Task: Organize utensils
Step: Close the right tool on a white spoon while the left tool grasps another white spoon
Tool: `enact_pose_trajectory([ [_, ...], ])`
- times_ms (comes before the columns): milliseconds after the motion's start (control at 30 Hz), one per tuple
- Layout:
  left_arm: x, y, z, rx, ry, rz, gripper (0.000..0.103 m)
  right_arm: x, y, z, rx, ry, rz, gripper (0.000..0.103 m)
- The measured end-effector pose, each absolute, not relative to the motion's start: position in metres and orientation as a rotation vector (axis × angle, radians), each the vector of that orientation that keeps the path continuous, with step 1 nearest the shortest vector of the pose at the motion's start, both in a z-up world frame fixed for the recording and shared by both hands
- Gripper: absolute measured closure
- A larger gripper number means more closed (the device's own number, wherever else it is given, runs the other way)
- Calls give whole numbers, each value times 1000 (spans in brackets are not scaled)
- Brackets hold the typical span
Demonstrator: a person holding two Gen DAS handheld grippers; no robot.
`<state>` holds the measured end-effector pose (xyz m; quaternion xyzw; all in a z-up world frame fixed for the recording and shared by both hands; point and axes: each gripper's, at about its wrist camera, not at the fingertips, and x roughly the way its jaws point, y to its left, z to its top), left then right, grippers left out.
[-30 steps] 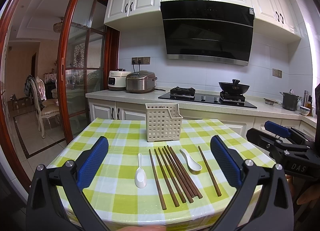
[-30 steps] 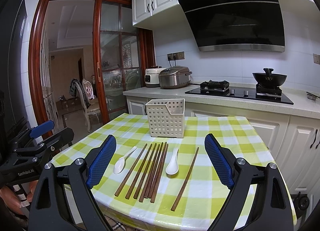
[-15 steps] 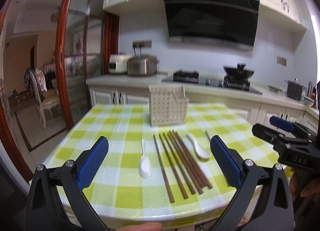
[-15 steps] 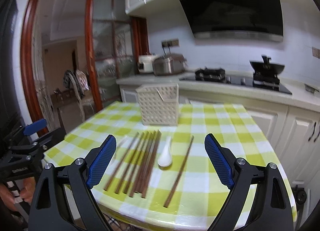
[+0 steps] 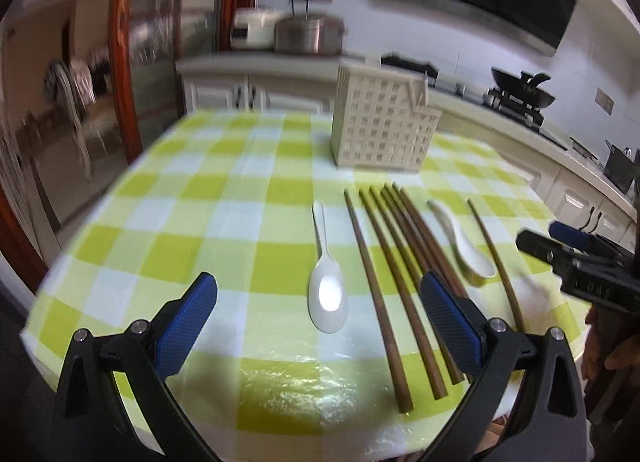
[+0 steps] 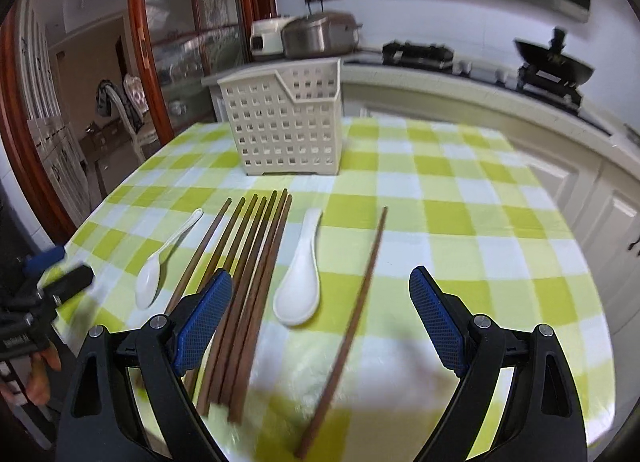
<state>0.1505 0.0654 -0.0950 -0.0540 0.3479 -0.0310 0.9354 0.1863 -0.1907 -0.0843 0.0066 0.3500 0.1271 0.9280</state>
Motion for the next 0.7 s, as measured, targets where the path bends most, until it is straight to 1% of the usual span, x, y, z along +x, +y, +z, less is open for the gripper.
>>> enact_pose_trajectory([
  [100,174,72,-104,-139,786,-78,5,216,-184,-84,22,763,265,21],
  [200,195,75,-106,-138,812,-56,5,240,-175,-89,4,805,263,27],
  [267,206,76,-104,-143,810,-49,5,252,-171,-96,-11,843,258,35],
  [300,212,76,-104,-139,812,-40,5,258,-169,-100,-12,867,259,37],
  [367,227,75,-105,-113,844,-40,5,267,-166,-107,-9,899,264,46],
  [400,232,74,-106,-100,856,-48,5,272,-165,-110,-10,912,265,48],
  [467,242,69,-109,-50,879,-67,5,278,-163,-114,-11,928,270,55],
  [567,252,63,-115,20,901,-54,5,287,-160,-117,-15,948,276,63],
  [633,256,63,-119,19,913,-56,5,291,-157,-119,-24,960,279,65],
  [700,260,63,-122,9,933,-66,13,295,-153,-121,-38,978,285,68],
])
